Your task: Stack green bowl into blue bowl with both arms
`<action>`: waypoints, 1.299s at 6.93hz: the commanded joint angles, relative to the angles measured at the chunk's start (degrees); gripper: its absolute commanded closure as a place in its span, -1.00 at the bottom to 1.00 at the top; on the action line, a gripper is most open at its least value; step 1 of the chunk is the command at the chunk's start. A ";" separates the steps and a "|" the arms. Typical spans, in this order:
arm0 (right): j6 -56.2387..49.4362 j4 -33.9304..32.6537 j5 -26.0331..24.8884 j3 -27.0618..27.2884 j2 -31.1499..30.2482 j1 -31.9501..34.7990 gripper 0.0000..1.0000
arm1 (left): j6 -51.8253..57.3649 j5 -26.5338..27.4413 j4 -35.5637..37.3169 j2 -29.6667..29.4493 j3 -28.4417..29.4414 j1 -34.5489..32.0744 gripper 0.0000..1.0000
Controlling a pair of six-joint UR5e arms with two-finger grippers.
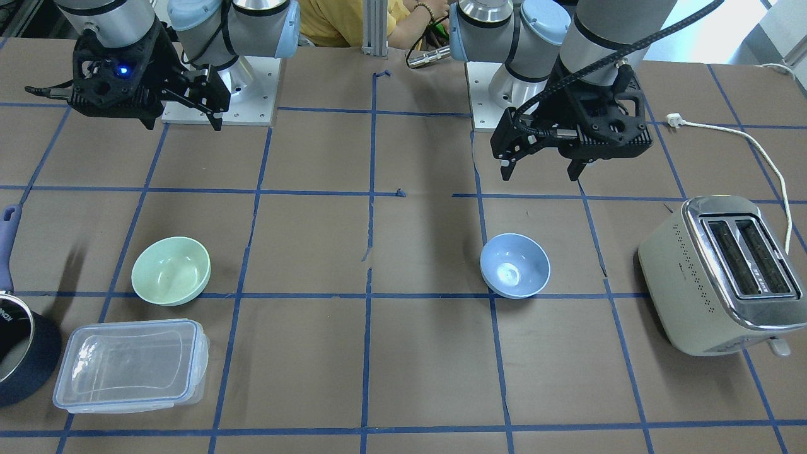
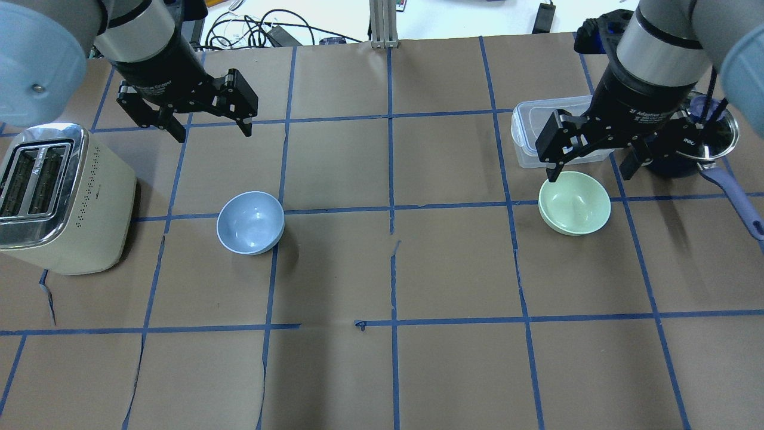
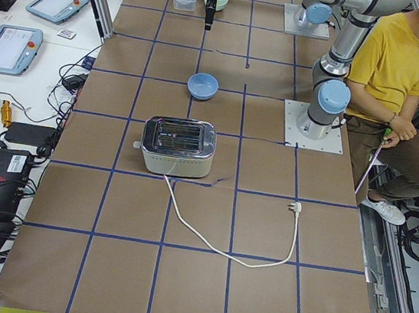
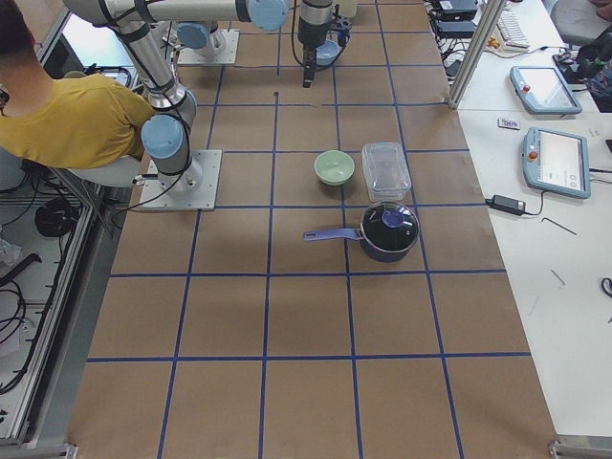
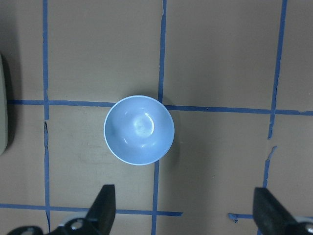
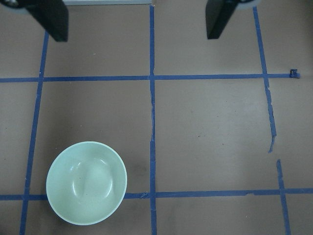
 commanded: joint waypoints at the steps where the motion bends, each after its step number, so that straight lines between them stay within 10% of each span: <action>1: 0.00 -0.16 -0.01 0.02 0.07 0.00 -1.00 | 0.43 -0.03 1.06 0.31 -0.35 0.09 -1.00; 9: -0.27 -6.17 -0.63 0.37 1.12 -0.09 -1.00 | 12.12 -0.20 2.36 -1.88 -6.46 10.15 -1.00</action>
